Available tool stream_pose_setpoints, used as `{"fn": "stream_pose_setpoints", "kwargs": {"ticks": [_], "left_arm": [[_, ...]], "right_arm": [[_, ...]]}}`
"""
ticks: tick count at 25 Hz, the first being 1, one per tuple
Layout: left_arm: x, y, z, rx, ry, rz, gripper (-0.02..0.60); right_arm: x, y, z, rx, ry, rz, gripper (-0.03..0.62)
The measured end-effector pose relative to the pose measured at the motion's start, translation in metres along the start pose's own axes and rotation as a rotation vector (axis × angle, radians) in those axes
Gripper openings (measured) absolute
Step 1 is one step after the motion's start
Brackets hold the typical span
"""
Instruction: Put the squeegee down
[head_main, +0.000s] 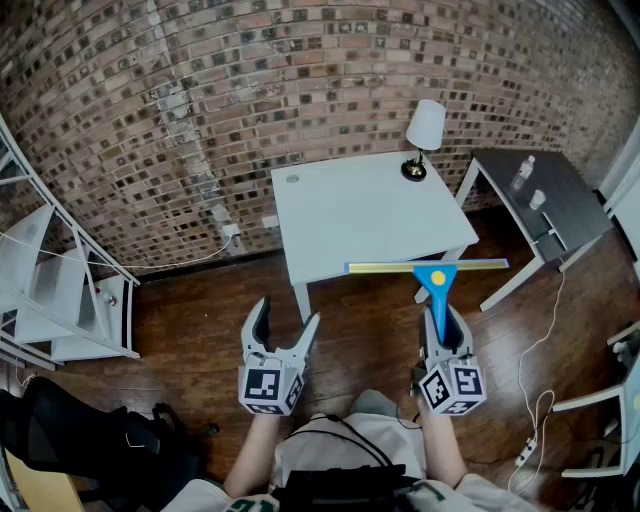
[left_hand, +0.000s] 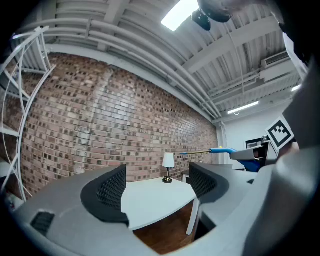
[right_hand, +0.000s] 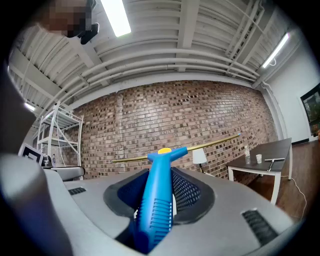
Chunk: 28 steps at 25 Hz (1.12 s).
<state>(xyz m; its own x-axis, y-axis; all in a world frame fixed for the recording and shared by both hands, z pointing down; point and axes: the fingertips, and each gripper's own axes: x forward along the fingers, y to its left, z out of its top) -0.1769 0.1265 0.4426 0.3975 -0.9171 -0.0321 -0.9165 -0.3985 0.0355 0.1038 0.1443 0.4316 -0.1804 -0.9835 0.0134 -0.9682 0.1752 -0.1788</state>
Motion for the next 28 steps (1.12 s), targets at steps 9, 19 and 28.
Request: {"fn": "stream_pose_setpoints", "kwargs": {"ticks": [9, 19, 28], "left_arm": [[0.063, 0.013, -0.031, -0.031, 0.043, -0.011, 0.383], [0.232, 0.022, -0.024, -0.024, 0.021, 0.166, 0.383], [0.303, 0.024, -0.027, -0.031, 0.088, 0.297, 0.383]], "right_arm": [[0.067, -0.024, -0.035, 0.052, 0.059, 0.02, 0.158], [0.232, -0.113, -0.022, 0.069, 0.117, 0.204, 0.158], [0.318, -0.164, -0.041, 0.12, 0.234, 0.291, 0.158]]}}
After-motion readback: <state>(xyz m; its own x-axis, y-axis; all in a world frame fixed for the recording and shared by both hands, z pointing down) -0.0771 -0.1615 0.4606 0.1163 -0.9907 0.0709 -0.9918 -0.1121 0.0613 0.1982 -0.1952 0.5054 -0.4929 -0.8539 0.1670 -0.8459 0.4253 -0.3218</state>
